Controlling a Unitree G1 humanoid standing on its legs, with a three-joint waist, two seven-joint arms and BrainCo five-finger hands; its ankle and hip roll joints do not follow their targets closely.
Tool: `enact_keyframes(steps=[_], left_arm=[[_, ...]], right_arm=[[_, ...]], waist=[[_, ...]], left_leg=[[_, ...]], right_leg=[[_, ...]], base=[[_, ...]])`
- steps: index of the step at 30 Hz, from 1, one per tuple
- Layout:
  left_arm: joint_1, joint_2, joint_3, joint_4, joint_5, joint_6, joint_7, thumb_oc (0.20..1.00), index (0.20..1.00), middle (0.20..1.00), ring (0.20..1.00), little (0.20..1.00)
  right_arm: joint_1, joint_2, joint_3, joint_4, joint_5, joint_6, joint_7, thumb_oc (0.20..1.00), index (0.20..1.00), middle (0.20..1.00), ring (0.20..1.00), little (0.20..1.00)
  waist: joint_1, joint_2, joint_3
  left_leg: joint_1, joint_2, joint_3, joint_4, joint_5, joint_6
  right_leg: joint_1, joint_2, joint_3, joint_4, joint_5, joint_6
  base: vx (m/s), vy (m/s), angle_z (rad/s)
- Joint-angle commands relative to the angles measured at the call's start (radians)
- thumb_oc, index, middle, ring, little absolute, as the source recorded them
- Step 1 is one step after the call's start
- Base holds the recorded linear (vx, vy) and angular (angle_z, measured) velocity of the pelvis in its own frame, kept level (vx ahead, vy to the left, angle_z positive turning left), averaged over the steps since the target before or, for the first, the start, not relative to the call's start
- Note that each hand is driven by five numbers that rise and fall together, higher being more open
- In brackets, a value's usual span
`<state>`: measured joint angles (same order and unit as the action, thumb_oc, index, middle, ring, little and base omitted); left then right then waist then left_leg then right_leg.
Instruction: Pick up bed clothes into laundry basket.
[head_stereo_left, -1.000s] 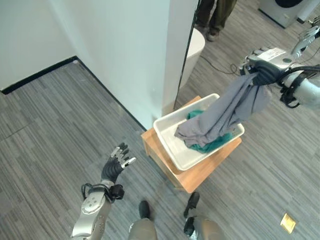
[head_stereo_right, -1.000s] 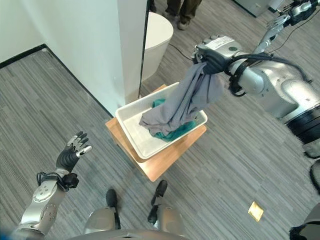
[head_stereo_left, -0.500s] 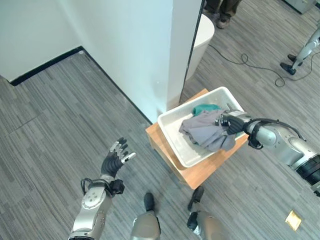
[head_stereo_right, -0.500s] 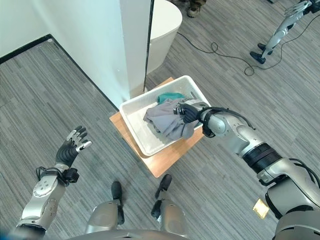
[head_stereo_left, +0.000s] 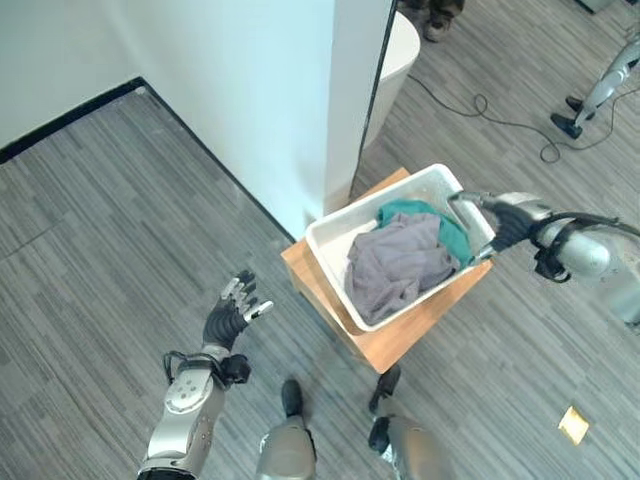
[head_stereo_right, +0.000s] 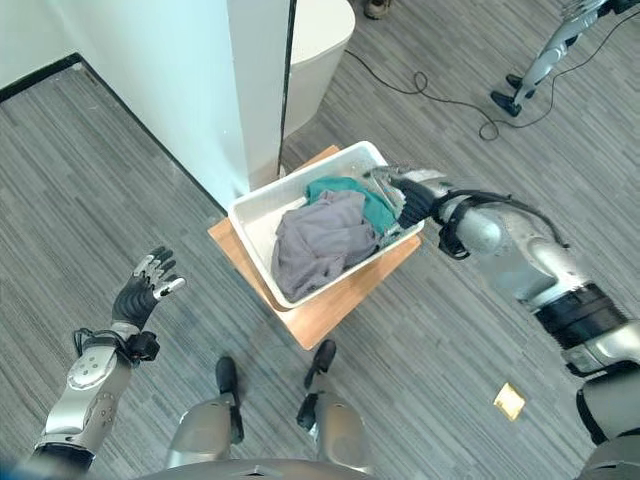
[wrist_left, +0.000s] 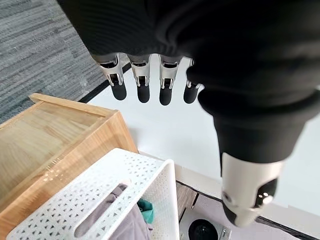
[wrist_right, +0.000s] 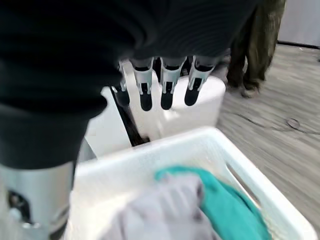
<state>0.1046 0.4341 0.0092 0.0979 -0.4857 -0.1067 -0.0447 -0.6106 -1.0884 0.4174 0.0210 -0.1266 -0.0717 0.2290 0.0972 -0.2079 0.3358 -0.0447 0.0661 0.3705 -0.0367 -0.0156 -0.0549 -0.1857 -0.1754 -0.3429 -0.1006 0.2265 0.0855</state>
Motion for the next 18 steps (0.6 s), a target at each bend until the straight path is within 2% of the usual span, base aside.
enact_keyframes(steps=[1,3,4,6,7,8,9,10,11,13,16,17,18], left_arm=[[0.026,0.022,0.024,-0.086,0.037,-0.05,-0.001,1.0,1.0,1.0,1.0,1.0],[0.034,0.02,0.034,-0.088,0.04,-0.05,-0.002,1.0,1.0,1.0,1.0,1.0],[0.032,0.023,0.031,-0.088,0.04,-0.049,-0.002,1.0,1.0,1.0,1.0,1.0],[0.04,0.017,0.047,-0.091,0.035,-0.051,-0.002,1.0,1.0,1.0,1.0,1.0],[0.039,0.017,0.045,-0.091,0.033,-0.052,-0.001,1.0,1.0,1.0,1.0,1.0],[0.036,0.012,0.046,-0.092,0.025,-0.055,-0.001,1.0,1.0,1.0,1.0,1.0],[0.035,0.013,0.044,-0.092,0.025,-0.055,-0.001,1.0,1.0,1.0,1.0,1.0],[0.03,0.005,0.042,-0.091,0.02,-0.056,0.001,1.0,1.0,1.0,1.0,1.0],[0.027,0.003,0.044,-0.089,0.019,-0.055,0.004,1.0,1.0,1.0,1.0,1.0],[0.026,-0.007,0.053,-0.083,0.016,-0.054,0.008,1.0,1.0,1.0,1.0,1.0],[0.023,-0.019,0.06,-0.074,0.015,-0.056,0.02,1.0,1.0,1.0,1.0,1.0],[0.024,-0.035,0.045,-0.064,0.027,-0.055,0.041,1.0,1.0,1.0,1.0,1.0],[0.022,-0.043,0.034,-0.061,0.03,-0.056,0.049,1.0,1.0,1.0,1.0,1.0]], right_arm=[[-0.013,-0.084,-0.091,-0.065,0.156,-0.034,-0.023,1.0,1.0,1.0,1.0,1.0],[0.057,-0.119,-0.195,-0.074,0.197,-0.04,-0.043,1.0,1.0,1.0,1.0,1.0],[0.071,-0.12,-0.208,-0.078,0.198,-0.04,-0.042,1.0,1.0,1.0,1.0,1.0],[0.18,-0.142,-0.36,-0.067,0.222,-0.052,-0.078,1.0,1.0,1.0,1.0,1.0],[0.231,-0.135,-0.423,-0.066,0.235,-0.063,-0.09,1.0,1.0,1.0,1.0,1.0],[0.319,-0.095,-0.541,-0.057,0.261,-0.073,-0.13,1.0,1.0,1.0,1.0,1.0],[0.325,-0.095,-0.547,-0.059,0.261,-0.072,-0.129,1.0,1.0,1.0,1.0,1.0],[0.404,-0.017,-0.645,-0.033,0.291,-0.087,-0.173,1.0,1.0,1.0,1.0,1.0],[0.447,0.034,-0.69,-0.032,0.298,-0.093,-0.195,1.0,1.0,1.0,1.0,1.0],[0.523,0.147,-0.761,-0.023,0.302,-0.103,-0.236,1.0,1.0,1.0,1.0,1.0],[0.622,0.372,-0.845,-0.055,0.285,-0.125,-0.327,1.0,1.0,1.0,1.0,1.0],[0.666,0.591,-0.837,-0.02,0.379,-0.157,-0.396,1.0,1.0,1.0,1.0,1.0],[0.683,0.668,-0.818,0.001,0.449,-0.173,-0.398,1.0,1.0,1.0,1.0,1.0]], waist=[[0.006,-0.001,-0.026],[-0.007,-0.001,-0.032],[-0.003,-0.001,-0.031],[-0.029,0.002,-0.044],[-0.033,0.003,-0.049],[-0.046,0.009,-0.057],[-0.043,0.009,-0.057],[-0.06,0.021,-0.067],[-0.069,0.028,-0.072],[-0.089,0.047,-0.084],[-0.114,0.079,-0.105],[-0.142,0.116,-0.127],[-0.153,0.13,-0.133]], left_leg=[[-0.047,0.013,-0.035,-0.051,0.07,-0.027],[-0.042,0.013,-0.033,-0.051,0.067,-0.026],[-0.042,0.013,-0.033,-0.051,0.067,-0.026],[-0.033,0.012,-0.027,-0.051,0.062,-0.026],[-0.029,0.011,-0.025,-0.051,0.059,-0.026],[-0.022,0.01,-0.019,-0.051,0.056,-0.024],[-0.022,0.01,-0.019,-0.051,0.056,-0.024],[-0.014,0.008,-0.014,-0.051,0.052,-0.022],[-0.008,0.007,-0.012,-0.051,0.049,-0.021],[0.006,0.003,-0.007,-0.051,0.043,-0.017],[0.031,-0.001,0.002,-0.051,0.034,-0.012],[0.059,-0.005,0.013,-0.051,0.031,-0.006],[0.072,-0.007,0.02,-0.051,0.028,-0.005]], right_leg=[[0.134,-0.095,-0.006,0.024,-0.055,0.138],[0.136,-0.097,-0.005,0.025,-0.053,0.14],[0.136,-0.097,-0.006,0.025,-0.053,0.14],[0.14,-0.099,-0.001,0.026,-0.051,0.143],[0.141,-0.1,0.001,0.028,-0.05,0.145],[0.143,-0.102,0.006,0.031,-0.051,0.147],[0.143,-0.102,0.006,0.031,-0.051,0.147],[0.146,-0.106,0.014,0.037,-0.052,0.149],[0.147,-0.108,0.019,0.041,-0.054,0.149],[0.152,-0.112,0.026,0.051,-0.058,0.15],[0.164,-0.118,0.035,0.06,-0.069,0.149],[0.178,-0.121,0.05,0.064,-0.077,0.144],[0.184,-0.12,0.055,0.065,-0.081,0.142]], base=[[0.0,0.0,0.0],[0.01,0.0,-0.02],[0.0,0.0,0.0],[0.01,0.01,-0.02],[0.02,0.021,-0.09],[0.01,0.014,-0.12],[0.02,0.022,-0.15],[0.02,0.025,-0.12],[0.03,0.03,-0.1],[0.03,0.02,-0.11],[0.04,0.027,-0.17],[0.04,0.034,-0.18],[0.05,0.024,-0.18]])
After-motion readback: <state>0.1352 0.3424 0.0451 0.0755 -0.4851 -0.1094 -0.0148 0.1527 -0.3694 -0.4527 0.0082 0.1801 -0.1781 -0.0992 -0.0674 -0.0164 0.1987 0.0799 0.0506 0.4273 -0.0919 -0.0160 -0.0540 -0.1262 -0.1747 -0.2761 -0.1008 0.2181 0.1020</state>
